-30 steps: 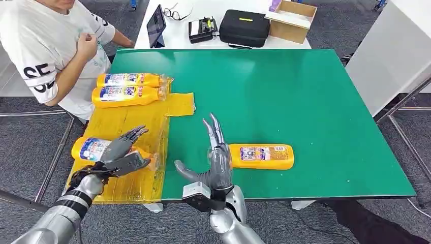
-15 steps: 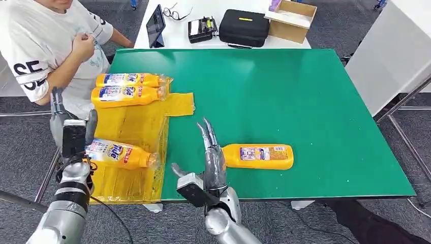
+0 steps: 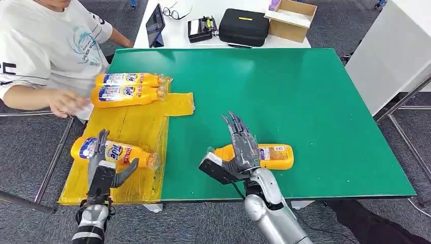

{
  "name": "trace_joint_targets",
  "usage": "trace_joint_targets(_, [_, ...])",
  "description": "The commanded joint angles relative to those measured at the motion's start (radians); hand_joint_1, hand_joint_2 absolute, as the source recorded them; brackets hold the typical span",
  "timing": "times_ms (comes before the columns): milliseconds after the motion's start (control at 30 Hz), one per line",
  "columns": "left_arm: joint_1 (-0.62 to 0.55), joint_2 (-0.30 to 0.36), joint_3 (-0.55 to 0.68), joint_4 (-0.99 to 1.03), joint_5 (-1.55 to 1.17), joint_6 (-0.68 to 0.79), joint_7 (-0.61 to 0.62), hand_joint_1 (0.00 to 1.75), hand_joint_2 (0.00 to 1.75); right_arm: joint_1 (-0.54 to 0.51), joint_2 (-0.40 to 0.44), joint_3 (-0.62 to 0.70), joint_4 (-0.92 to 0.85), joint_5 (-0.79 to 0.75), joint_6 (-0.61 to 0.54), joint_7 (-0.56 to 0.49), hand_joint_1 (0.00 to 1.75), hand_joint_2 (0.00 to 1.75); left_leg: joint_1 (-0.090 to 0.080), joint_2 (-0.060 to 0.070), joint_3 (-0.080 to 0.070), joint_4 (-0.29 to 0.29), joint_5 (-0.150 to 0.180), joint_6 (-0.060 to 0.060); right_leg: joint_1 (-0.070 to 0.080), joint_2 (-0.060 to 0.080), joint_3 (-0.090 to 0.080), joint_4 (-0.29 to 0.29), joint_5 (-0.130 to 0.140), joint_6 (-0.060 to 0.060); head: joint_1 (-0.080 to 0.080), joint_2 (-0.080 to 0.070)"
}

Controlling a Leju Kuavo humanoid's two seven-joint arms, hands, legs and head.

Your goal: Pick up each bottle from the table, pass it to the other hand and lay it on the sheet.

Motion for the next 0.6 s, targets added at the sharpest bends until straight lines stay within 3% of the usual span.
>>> trace_joint_targets(33, [0.004,-0.013,-0.028,0.018,-0.012,-0.016,0.012,0.00,1.75,-0.047,-0.073,0.041,0.025,-0.012,0.045,0.020,0.00,1.75,0.002,0.001,0.003,0.000,-0.001,0.000,0.002,-0.001,0.003,-0.001,-0.001,-0.003,0.000,0.000])
trace_joint_targets(267, [0.003,-0.014,-0.025,0.020,-0.014,-0.021,0.014,0.00,1.75,-0.053,-0.076,0.049,0.032,-0.010,0.057,0.029,0.00,1.75,0.002,0.001,0.001,0.000,0.000,0.000,0.002,0.000,0.002,0.000,0.000,-0.002,0.000,0.000])
trace_joint_targets(367, [-0.007,-0.016,-0.031,0.043,-0.032,-0.023,0.004,0.00,1.75,-0.113,-0.080,0.069,0.140,-0.078,0.135,0.041,0.00,1.75,0.002,0.003,0.004,0.000,-0.002,0.000,0.003,0.001,0.005,-0.001,-0.001,-0.004,0.000,0.000])
trace_joint_targets(600, [-0.024,-0.006,-0.048,0.059,-0.051,-0.020,-0.003,0.00,1.75,-0.177,-0.101,0.156,0.262,-0.075,0.167,0.026,0.00,1.75,0.002,0.001,0.003,0.000,-0.001,0.000,0.003,0.000,0.004,-0.001,0.000,-0.003,0.000,0.000])
